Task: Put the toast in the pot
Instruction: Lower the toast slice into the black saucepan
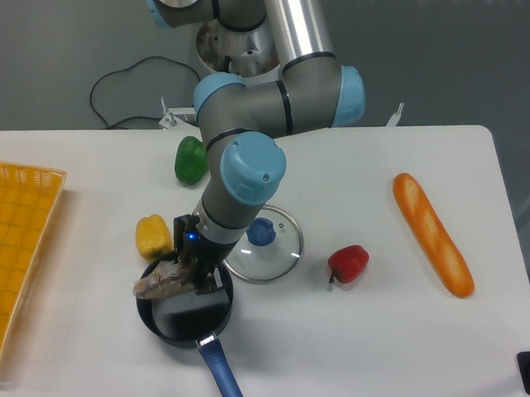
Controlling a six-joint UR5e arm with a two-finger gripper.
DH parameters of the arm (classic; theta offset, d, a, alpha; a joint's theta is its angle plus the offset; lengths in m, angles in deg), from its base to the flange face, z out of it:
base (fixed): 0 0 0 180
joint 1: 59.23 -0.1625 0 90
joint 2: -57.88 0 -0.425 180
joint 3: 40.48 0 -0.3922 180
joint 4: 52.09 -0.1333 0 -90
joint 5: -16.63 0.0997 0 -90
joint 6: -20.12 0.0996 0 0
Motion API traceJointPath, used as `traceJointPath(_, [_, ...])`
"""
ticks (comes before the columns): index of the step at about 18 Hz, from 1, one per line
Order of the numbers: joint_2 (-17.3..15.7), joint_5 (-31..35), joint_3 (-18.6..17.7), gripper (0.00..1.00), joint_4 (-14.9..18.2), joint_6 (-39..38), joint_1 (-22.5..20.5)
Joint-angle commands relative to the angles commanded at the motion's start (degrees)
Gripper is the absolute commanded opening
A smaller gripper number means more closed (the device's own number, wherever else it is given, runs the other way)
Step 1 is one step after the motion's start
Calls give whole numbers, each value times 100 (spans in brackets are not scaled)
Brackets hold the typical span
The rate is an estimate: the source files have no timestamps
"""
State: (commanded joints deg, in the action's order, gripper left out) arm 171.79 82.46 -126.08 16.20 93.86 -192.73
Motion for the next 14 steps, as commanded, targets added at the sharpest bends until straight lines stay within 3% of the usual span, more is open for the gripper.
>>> traceJointPath(14, [79, 0, 0, 38, -9, 26, 18])
